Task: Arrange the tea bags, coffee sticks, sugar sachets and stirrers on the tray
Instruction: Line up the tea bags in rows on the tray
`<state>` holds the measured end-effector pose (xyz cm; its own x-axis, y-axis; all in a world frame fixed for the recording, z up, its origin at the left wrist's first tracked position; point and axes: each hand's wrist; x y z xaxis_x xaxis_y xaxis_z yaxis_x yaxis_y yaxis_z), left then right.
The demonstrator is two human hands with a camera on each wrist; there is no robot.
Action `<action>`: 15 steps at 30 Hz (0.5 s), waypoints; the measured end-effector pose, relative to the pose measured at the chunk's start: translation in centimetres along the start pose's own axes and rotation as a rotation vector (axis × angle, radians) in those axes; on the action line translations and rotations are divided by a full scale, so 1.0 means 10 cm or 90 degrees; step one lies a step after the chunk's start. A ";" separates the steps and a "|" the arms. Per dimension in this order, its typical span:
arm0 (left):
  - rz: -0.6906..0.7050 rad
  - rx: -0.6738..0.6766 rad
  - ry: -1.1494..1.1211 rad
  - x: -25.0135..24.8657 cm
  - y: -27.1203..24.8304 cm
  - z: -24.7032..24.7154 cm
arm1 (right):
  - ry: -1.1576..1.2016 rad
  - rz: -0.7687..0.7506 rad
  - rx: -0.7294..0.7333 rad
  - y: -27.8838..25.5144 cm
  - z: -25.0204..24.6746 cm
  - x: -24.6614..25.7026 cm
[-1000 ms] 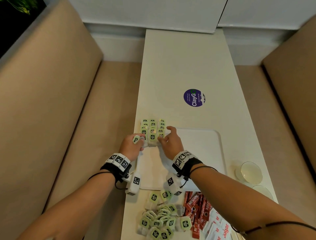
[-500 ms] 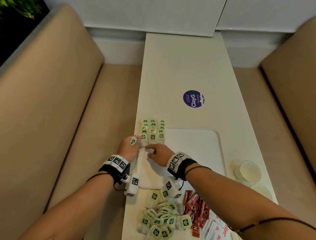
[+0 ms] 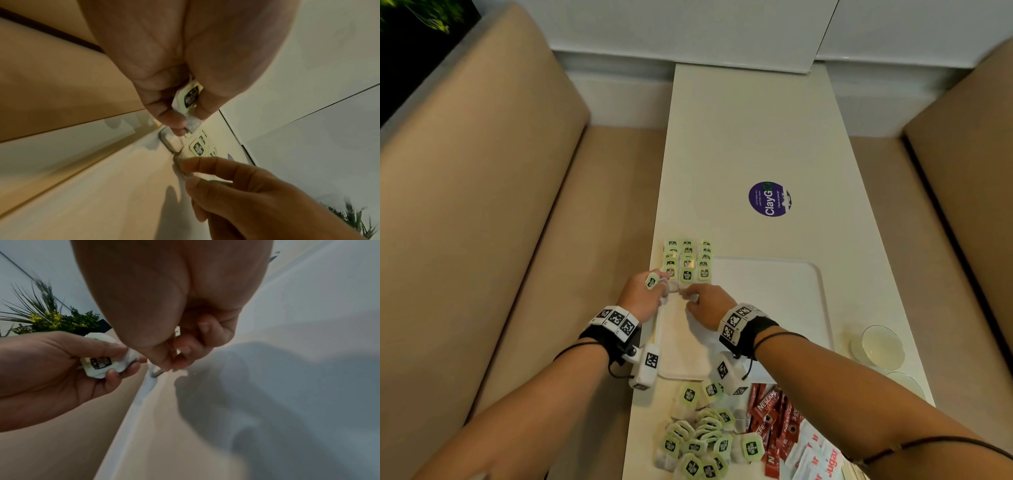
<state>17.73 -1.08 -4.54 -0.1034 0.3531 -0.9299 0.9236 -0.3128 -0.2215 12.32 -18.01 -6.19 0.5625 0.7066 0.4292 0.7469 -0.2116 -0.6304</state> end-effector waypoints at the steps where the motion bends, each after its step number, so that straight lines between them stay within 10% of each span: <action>1: 0.003 -0.003 0.003 0.01 0.00 0.00 | -0.003 0.011 -0.001 0.01 0.00 -0.03; 15: 0.003 0.021 -0.015 0.01 -0.05 -0.03 | 0.140 -0.063 -0.037 -0.04 0.00 0.01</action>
<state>17.34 -0.63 -4.39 -0.1077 0.3313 -0.9374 0.9114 -0.3437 -0.2262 12.10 -17.85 -5.88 0.5444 0.5628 0.6220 0.8178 -0.1909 -0.5430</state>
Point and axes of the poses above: each hand's wrist, its own y-axis towards the middle knuckle, its own z-axis out of the palm, x = y × z, and after that the axes turned 14 degrees about z, right-handed
